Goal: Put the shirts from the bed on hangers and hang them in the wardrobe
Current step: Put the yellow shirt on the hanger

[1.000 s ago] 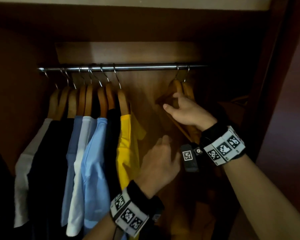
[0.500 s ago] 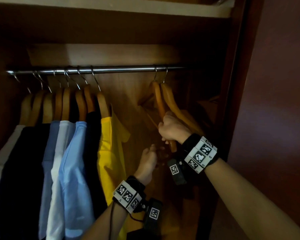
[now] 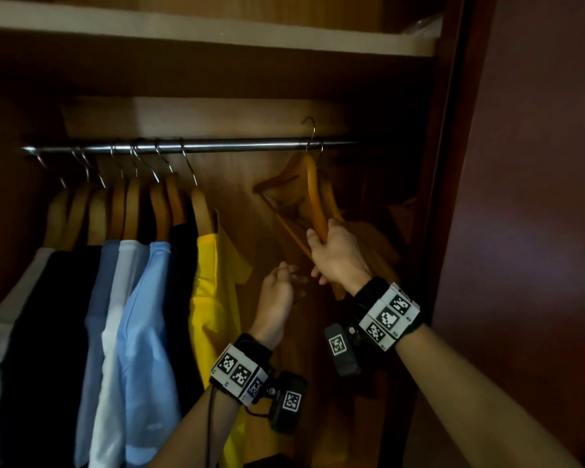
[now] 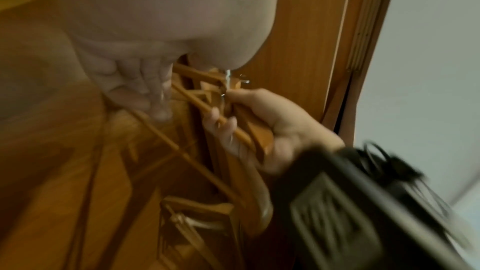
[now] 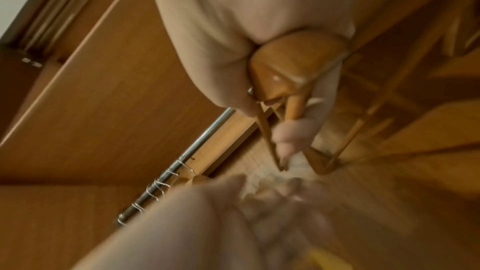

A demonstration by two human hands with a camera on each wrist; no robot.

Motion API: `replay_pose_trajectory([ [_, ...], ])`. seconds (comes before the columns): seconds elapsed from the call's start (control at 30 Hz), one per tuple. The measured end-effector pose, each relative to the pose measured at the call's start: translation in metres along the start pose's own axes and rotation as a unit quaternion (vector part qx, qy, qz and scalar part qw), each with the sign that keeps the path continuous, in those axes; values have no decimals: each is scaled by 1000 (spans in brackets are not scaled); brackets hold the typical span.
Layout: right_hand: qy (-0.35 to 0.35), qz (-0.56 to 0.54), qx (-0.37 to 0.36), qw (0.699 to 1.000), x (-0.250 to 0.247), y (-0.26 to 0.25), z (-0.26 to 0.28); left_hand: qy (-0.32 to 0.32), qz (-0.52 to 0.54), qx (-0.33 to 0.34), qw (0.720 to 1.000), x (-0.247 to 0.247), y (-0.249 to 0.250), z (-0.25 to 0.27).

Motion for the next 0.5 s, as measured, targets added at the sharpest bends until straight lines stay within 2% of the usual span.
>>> replay_pose_trajectory([
  [0.23, -32, -94, -16, 995, -22, 6, 27, 5, 21, 42, 999, -1, 35, -14],
  [0.5, -24, -58, -109, 992, -47, 8, 49, -26, 48, 103, 993, 13, 52, -10],
])
Point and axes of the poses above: each hand's wrist, its own z-axis away from the middle knuckle, its own x-axis out of the palm, y = z × x, the point moved 7 cm from there along -z, towards the middle knuckle, and after that the axes turned 6 degrees about -z, right-handed, at the moved point
